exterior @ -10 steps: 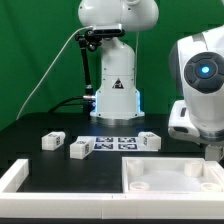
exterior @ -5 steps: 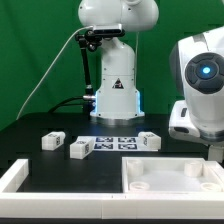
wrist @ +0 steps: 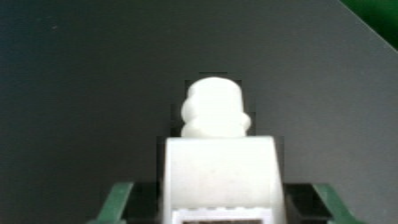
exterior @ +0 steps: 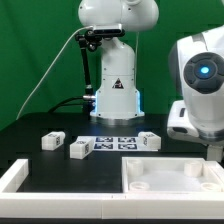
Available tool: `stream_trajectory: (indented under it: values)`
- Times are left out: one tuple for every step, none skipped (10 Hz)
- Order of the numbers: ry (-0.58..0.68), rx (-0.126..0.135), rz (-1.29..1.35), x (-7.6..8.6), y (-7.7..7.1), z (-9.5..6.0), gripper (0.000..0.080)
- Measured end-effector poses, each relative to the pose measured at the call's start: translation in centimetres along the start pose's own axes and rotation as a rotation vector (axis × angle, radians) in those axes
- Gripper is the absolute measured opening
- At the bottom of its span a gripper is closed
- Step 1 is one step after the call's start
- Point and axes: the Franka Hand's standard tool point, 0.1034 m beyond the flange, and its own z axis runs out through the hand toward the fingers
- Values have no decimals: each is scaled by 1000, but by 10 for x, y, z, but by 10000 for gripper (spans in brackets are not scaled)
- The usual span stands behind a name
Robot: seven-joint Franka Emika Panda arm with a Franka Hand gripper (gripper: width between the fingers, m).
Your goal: Assemble one leg
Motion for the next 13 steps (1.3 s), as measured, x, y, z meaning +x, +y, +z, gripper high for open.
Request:
stream_trajectory:
  values:
    - [-2,13,-11,0,11,-18,288]
    - [2,15,-14,-5,16,-35,288]
    - [13,13,-27,-13,19,-52,288]
    - [11,24,-42,-17,27,-68,288]
    - [15,40,-35,-15,37,-81,289]
    - [43,47,-27,-10,36,-81,289]
    - [45,46,-31,-11,34,-80,289]
    - [89,55,-33,-7,32,-82,289]
    - [172,68,-37,-2,30,-85,290]
    - [273,29,-112,11,38,-91,290]
    - [394,-60,-200,23,48,-116,290]
    - [504,-105,-271,24,52,-141,290]
    - [578,-141,-340,23,56,-166,290]
